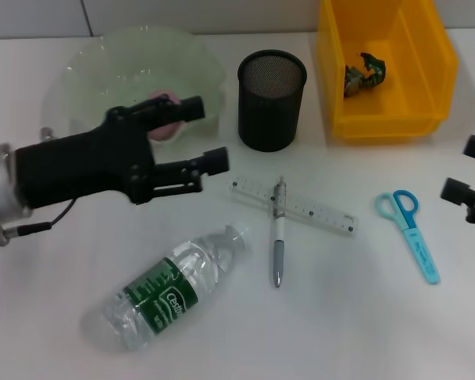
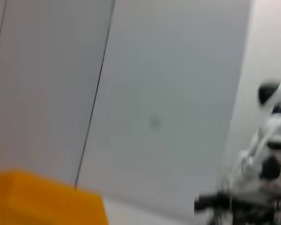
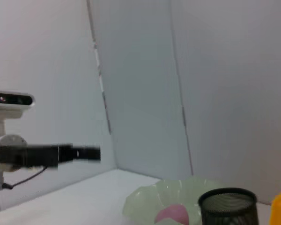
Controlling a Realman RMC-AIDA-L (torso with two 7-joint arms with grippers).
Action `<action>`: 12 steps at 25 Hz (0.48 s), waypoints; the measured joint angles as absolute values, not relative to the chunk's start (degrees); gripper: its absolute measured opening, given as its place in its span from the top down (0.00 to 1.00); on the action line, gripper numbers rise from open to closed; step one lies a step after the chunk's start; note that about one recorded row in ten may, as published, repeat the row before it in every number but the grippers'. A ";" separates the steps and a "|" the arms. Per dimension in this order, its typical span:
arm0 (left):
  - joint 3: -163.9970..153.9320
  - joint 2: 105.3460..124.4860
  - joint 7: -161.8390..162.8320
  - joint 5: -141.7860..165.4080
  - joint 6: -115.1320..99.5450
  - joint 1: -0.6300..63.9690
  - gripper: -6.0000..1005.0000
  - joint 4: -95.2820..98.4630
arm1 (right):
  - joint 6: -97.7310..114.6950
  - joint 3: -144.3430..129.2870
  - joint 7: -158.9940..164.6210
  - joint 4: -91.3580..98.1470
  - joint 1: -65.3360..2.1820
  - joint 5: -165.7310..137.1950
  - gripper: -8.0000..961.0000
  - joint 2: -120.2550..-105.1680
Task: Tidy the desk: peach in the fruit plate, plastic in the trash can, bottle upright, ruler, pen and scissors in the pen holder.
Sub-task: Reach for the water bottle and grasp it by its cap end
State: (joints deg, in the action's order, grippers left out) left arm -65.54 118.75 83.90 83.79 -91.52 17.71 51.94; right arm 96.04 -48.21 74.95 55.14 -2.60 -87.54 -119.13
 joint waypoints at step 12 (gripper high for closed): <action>-91.99 118.74 129.77 116.23 -68.18 9.88 0.14 89.61 | 96.27 -45.38 73.09 50.90 -4.35 -93.21 0.19 -119.19</action>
State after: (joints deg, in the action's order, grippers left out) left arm -91.99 118.74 129.77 116.23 -68.18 9.88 89.61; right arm 96.27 -45.38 73.09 50.90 -4.35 -93.21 -119.19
